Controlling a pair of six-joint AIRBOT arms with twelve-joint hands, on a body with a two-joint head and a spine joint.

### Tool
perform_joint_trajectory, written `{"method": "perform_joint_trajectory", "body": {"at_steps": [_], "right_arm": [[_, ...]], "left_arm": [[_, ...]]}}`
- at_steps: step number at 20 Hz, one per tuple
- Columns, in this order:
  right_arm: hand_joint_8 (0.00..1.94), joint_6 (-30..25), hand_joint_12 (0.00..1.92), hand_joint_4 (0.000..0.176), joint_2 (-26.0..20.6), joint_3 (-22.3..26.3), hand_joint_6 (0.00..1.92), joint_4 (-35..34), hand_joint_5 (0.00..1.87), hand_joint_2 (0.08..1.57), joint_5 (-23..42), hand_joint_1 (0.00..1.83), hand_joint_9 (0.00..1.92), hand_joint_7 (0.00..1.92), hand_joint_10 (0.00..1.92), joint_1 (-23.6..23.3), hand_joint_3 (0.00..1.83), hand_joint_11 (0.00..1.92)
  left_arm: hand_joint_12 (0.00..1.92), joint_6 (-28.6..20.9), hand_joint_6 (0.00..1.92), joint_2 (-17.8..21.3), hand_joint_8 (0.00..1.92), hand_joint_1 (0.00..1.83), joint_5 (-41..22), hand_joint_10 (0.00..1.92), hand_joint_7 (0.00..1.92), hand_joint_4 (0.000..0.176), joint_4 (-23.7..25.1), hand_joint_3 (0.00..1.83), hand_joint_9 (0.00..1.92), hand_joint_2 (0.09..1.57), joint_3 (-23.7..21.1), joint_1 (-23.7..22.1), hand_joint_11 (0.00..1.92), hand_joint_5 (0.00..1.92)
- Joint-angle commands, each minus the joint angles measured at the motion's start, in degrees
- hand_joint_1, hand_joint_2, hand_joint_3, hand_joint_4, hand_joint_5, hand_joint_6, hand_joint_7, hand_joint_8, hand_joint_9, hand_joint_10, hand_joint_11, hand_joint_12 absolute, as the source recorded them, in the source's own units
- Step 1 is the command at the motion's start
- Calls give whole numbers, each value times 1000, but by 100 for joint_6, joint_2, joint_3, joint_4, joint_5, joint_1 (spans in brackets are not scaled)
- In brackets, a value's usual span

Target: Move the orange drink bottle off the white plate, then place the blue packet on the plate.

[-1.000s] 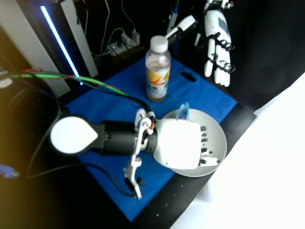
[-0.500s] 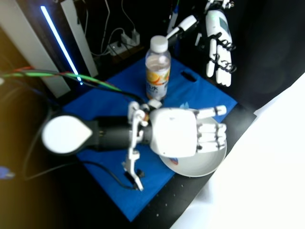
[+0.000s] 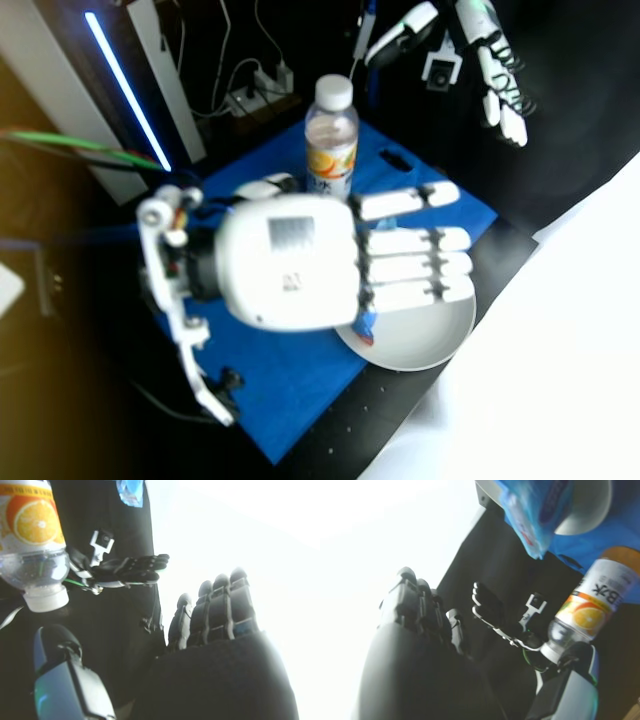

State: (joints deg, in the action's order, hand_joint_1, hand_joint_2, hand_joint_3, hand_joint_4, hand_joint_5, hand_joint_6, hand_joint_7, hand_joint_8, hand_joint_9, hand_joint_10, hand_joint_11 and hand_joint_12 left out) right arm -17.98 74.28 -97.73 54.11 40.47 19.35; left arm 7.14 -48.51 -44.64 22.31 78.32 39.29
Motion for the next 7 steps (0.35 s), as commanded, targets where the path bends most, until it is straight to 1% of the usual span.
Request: {"method": "perform_joint_trajectory", "body": {"at_steps": [1,2,3,4,5,6,7], "right_arm": [[0,-13,0,176,-135,57,0,-468,0,516,469,739,0,0,0,-88,0,0],[0,259,0,176,-281,195,0,-711,0,516,535,739,0,0,0,-88,0,0],[0,467,0,176,-444,379,0,-873,0,515,542,756,0,0,0,-88,0,0],[0,630,0,176,-564,537,0,-1005,0,510,542,757,0,0,0,-88,0,1],[0,648,0,176,-590,599,0,-1038,0,526,554,799,0,0,0,-88,0,0],[0,648,0,176,-590,608,0,-1073,0,526,630,799,0,0,0,-88,0,0],[0,648,27,176,-596,617,0,-1118,0,513,713,814,0,0,0,-88,0,60]], "left_arm": [[0,46,0,71,0,352,-777,0,0,176,-451,18,0,757,-28,-6,0,0],[0,123,0,102,0,352,-922,0,0,176,-603,18,0,757,-67,54,0,0],[0,201,0,137,0,314,-1061,0,0,176,-738,20,0,777,-122,104,0,0],[0,272,0,168,0,322,-1211,0,0,176,-862,7,0,753,-181,160,0,0],[0,358,0,186,0,335,-1414,0,0,176,-1014,9,0,758,-248,229,0,0],[0,463,0,206,0,335,-1596,0,0,176,-1160,9,0,758,-312,322,0,0],[0,555,0,239,0,272,-1788,0,0,176,-1309,21,0,793,-387,459,0,0]]}}
